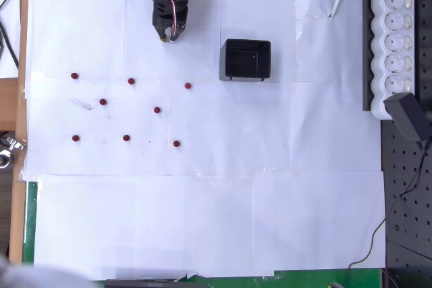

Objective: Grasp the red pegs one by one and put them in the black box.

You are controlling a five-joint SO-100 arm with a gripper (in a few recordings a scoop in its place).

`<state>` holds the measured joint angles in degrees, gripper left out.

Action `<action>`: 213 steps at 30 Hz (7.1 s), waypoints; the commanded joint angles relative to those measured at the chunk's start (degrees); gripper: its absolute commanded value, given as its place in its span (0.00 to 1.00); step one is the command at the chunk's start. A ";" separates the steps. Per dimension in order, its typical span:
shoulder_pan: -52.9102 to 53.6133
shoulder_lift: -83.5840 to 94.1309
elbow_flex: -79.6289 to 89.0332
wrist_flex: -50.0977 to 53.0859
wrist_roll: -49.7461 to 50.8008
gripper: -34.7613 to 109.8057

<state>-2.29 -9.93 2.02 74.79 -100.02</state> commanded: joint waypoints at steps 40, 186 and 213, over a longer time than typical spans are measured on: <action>-9.23 9.67 -0.62 -8.00 14.24 0.24; -44.91 88.07 71.10 -16.96 -35.51 0.26; -11.51 55.81 58.36 -14.24 -16.08 0.42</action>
<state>-20.92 49.13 64.34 63.72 -123.93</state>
